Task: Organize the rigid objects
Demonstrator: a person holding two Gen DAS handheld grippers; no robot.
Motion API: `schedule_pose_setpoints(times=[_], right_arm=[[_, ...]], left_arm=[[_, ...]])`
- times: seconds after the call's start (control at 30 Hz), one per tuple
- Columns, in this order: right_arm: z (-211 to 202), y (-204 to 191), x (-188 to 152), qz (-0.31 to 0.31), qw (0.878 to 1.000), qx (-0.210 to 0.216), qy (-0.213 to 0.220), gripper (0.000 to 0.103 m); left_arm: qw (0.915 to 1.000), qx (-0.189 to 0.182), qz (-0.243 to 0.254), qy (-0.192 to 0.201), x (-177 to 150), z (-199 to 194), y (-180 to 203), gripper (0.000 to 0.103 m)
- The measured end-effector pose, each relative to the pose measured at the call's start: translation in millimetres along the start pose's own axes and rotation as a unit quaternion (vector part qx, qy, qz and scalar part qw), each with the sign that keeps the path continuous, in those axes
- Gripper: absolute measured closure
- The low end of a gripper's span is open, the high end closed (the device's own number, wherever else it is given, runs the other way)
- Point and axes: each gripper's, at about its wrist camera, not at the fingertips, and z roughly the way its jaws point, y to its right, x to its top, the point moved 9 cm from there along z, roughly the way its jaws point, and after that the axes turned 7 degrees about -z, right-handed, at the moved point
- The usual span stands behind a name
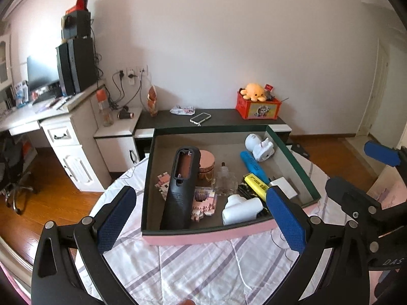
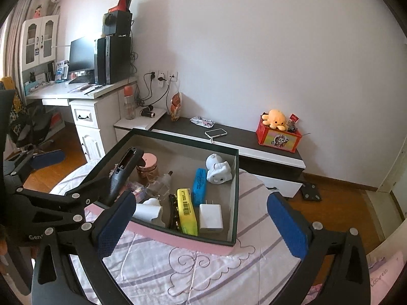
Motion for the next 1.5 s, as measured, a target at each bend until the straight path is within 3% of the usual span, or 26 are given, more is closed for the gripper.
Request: schedule_pose_setpoints(times=[0.5,0.93,1.13,1.5], right_arm=[[-96,-8,-11,0.025,0.998,-0.013,0.064,0.0],[-218,-28,-22,0.027,0.989,-0.023,0.145,0.0],[-257,-38,-25,0.023,0.985,-0.028,0.168,0.0],[-330,-54,-34,0.019,0.975,-0.035,0.216,0.0]], left_arm=[[0.9956,0.032,0.021,0.086,-9,-104,9,0.0],[0.9815,0.053,0.037,0.18,-33,-241,14,0.0],[0.974,0.072,0.048,0.21,-42,-287,15,0.0],[0.964,0.062,0.034,0.256,-67,-364,15,0.0]])
